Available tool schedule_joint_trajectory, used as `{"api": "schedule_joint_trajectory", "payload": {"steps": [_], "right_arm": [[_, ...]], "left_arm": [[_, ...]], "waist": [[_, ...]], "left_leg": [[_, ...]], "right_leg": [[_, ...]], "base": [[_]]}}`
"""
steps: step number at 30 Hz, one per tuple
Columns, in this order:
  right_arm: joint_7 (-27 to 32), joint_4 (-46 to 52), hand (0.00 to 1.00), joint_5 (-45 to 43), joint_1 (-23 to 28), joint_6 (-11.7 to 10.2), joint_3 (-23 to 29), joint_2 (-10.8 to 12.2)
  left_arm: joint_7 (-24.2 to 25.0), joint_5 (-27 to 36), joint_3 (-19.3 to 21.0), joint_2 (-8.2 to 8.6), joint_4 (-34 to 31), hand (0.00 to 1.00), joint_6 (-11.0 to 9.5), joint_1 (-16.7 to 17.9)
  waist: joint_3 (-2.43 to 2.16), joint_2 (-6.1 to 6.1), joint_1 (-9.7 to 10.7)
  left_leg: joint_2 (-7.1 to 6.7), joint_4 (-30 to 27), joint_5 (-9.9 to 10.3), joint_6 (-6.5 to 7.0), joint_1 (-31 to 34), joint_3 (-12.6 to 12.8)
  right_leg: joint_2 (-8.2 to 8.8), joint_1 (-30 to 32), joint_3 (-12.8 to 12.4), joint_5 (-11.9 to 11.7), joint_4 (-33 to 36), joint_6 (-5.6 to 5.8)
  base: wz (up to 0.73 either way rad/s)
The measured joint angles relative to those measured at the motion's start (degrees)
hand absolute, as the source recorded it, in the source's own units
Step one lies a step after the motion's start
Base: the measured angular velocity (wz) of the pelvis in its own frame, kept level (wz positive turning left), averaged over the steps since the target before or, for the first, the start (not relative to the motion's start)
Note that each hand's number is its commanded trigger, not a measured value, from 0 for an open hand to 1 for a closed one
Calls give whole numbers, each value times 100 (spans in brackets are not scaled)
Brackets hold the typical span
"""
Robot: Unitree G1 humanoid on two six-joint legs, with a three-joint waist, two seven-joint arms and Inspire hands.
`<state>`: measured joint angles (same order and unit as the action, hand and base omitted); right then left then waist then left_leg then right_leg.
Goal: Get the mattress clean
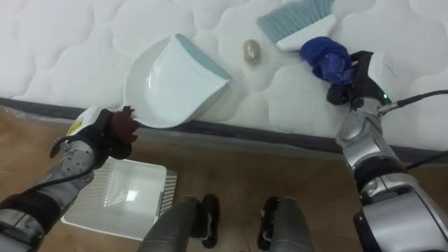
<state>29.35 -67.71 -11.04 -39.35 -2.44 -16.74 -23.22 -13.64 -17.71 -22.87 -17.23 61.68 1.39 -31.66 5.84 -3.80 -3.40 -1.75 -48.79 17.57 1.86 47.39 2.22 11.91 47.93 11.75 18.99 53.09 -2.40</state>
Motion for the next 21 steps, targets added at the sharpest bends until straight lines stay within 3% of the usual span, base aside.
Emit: {"api": "schedule_joint_trajectory", "payload": {"steps": [7,21], "right_arm": [[0,-131,100,163,13,4,-6,0],[-24,-239,100,102,33,241,-54,1]], "left_arm": [[-88,-86,-52,0,-34,100,47,0],[-266,-1093,-58,-1,-164,100,347,15]], "waist": [[-11,36,11],[-33,78,-2]], "left_leg": [[-3,-19,-3,3,12,5],[-17,-96,-1,20,-51,-2]], "right_leg": [[-2,0,-22,13,1,15],[7,-88,-25,18,56,26]], "base": [[0],[1]]}}
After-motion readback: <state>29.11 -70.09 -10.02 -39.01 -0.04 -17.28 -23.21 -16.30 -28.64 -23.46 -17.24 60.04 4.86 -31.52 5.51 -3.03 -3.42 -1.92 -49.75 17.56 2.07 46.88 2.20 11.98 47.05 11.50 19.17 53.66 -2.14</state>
